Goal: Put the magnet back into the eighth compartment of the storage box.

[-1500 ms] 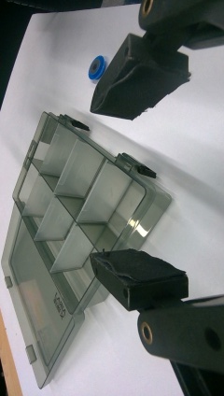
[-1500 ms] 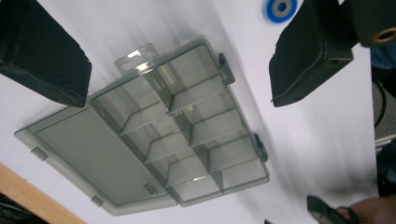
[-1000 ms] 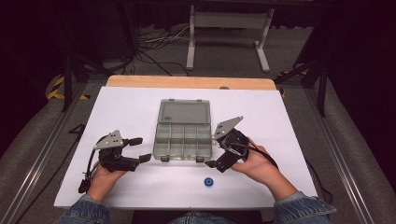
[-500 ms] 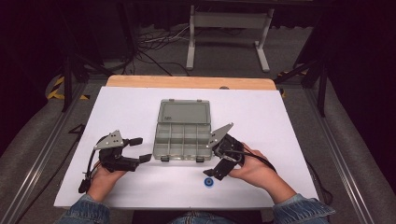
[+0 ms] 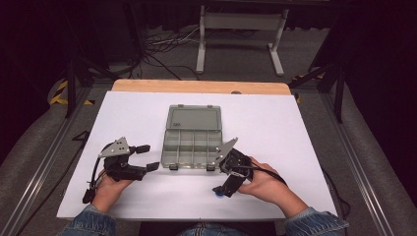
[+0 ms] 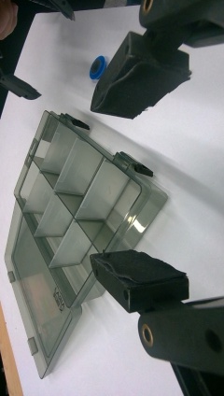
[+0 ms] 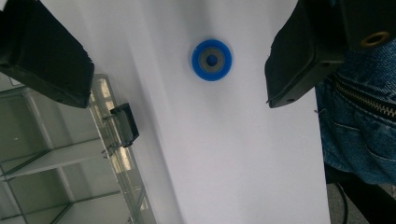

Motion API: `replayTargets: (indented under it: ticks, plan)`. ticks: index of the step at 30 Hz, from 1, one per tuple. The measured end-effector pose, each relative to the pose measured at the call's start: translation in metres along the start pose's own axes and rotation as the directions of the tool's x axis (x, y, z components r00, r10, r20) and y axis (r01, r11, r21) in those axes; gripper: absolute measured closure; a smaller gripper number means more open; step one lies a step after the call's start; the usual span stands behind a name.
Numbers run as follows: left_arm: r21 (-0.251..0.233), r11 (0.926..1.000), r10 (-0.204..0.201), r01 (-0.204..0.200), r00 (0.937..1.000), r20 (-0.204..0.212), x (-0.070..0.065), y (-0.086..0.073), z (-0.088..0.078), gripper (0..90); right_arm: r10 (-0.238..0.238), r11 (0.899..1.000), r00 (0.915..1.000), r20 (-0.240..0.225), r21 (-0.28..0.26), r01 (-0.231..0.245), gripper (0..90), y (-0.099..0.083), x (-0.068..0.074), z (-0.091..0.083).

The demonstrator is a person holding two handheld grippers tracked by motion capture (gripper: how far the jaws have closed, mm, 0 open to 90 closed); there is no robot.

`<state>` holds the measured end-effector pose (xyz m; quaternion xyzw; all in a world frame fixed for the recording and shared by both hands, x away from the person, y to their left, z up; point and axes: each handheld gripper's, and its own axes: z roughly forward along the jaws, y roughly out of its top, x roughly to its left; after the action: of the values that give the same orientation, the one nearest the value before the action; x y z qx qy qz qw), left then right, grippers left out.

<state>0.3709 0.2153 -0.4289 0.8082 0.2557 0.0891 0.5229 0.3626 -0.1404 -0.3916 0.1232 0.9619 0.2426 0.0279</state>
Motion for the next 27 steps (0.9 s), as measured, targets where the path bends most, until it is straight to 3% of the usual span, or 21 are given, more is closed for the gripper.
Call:
replayTargets:
  ticks: [6, 13, 27]
  plan:
    - [0.000, 1.0000, 0.000, 0.000, 1.0000, 0.000, 0.000, 0.000, 0.000, 24.0, -0.016, 1.000, 0.9998, -0.015, 0.025, 0.016, 18.0, -0.001, 0.004, 0.009]
    - [0.000, 1.0000, 0.000, 0.000, 1.0000, 0.001, 0.000, 0.000, 0.000, 23.9, -0.016, 0.997, 0.9995, -0.028, 0.073, 0.018, 20.6, -0.003, 0.011, 0.018]
    - [0.000, 1.0000, 0.006, -0.006, 1.0000, -0.001, 0.000, 0.000, 0.000, 23.9, -0.017, 0.993, 0.9992, -0.037, 0.119, 0.021, 26.1, -0.009, 0.015, 0.029]
